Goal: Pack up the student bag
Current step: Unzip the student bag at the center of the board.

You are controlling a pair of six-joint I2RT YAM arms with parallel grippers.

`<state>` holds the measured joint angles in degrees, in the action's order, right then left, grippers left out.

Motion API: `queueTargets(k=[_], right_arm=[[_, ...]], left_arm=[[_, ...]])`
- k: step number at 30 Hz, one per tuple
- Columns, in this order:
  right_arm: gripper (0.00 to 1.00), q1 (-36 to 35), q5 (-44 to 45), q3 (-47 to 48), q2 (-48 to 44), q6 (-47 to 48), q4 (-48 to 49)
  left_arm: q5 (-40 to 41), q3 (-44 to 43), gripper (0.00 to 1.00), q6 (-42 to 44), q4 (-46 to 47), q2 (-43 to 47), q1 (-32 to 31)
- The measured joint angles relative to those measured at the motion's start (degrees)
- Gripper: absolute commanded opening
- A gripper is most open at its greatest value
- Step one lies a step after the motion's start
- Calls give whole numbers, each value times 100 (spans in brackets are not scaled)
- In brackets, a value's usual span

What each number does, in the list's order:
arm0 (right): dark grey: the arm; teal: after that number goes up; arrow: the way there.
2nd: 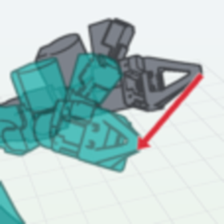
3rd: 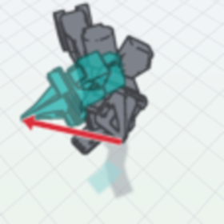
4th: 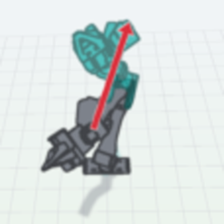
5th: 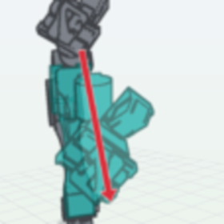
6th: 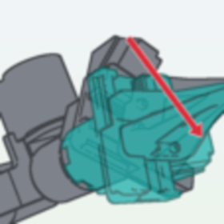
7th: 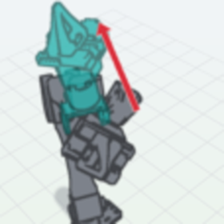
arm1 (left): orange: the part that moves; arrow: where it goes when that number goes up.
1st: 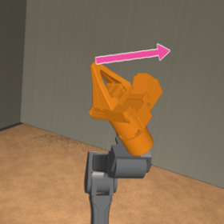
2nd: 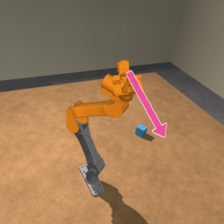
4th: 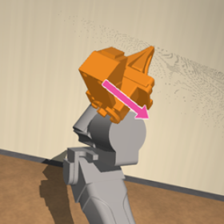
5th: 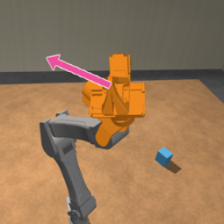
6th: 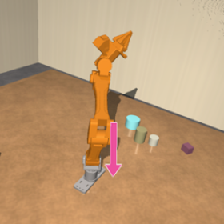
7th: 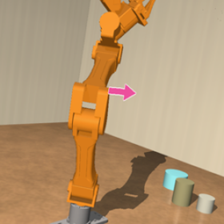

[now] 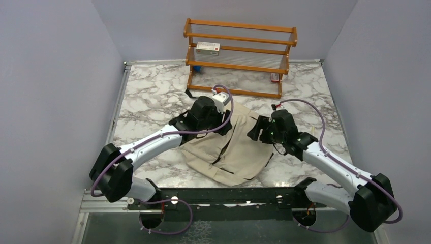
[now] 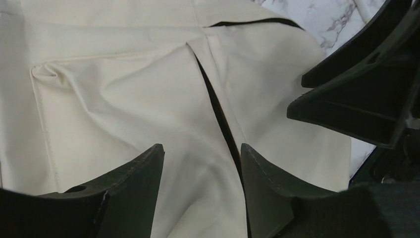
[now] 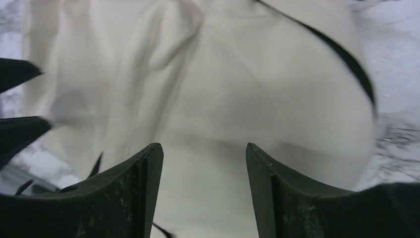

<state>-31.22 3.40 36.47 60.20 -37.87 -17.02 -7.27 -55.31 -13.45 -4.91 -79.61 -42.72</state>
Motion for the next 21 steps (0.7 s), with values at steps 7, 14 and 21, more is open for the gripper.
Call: queueTargets(k=[7, 14, 21], right_arm=[[74, -4, -1084, 98, 304, -76, 634], [73, -9, -1578, 629, 1558, -398, 879], [42, -22, -1589, 629, 1834, -431, 920]], left_arm=[[138, 219, 58, 114, -354, 162, -201], [210, 243, 58, 149, -437, 295, -254], [262, 240, 60, 280, -511, 289, -490]])
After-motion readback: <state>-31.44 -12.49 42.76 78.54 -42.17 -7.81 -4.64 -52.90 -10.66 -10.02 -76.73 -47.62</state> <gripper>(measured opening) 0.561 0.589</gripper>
